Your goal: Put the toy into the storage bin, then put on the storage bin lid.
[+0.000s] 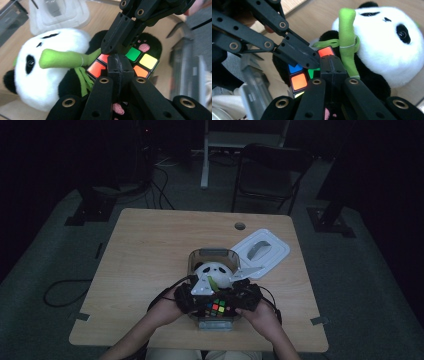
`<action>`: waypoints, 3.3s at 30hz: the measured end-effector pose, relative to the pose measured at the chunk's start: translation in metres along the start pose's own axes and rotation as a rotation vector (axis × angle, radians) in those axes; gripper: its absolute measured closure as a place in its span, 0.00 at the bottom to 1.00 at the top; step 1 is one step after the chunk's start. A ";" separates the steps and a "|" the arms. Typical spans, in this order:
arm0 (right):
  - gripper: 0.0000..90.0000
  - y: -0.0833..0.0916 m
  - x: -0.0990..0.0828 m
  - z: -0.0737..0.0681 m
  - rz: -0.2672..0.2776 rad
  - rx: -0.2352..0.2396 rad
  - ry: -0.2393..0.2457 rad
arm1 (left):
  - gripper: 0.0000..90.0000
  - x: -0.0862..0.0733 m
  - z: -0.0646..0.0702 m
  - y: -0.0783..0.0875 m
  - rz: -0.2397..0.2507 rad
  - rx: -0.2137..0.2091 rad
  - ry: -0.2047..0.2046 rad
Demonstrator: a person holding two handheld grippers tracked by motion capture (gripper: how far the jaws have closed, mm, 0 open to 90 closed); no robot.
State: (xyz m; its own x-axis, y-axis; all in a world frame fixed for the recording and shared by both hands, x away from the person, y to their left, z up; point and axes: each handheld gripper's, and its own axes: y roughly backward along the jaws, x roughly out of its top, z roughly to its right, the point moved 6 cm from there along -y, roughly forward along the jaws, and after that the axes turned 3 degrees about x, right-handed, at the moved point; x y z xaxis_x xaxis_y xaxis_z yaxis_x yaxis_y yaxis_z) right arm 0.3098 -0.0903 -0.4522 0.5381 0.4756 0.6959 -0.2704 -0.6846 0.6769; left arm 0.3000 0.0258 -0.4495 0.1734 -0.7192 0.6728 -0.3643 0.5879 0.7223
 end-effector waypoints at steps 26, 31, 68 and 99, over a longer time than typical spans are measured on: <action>0.43 0.058 0.024 0.038 0.229 -0.128 -0.098 | 0.52 0.001 -0.028 0.033 0.227 -0.096 0.243; 0.35 0.051 0.011 0.065 0.196 -0.167 -0.181 | 0.35 -0.003 -0.036 0.041 0.266 -0.092 0.267; 0.22 -0.001 -0.015 0.213 0.191 -0.539 -0.495 | 0.01 -0.110 -0.070 0.032 0.213 0.157 0.405; 0.43 -0.049 -0.006 0.249 0.145 -0.719 -0.579 | 0.01 -0.141 -0.072 0.012 0.175 0.233 0.436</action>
State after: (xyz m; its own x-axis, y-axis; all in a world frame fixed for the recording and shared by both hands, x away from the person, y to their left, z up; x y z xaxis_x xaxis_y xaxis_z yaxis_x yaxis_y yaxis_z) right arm 0.5183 -0.1970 -0.5490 0.7224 -0.0698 0.6879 -0.6908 -0.1171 0.7135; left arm 0.3366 0.1611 -0.5243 0.4383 -0.3677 0.8201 -0.6072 0.5517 0.5719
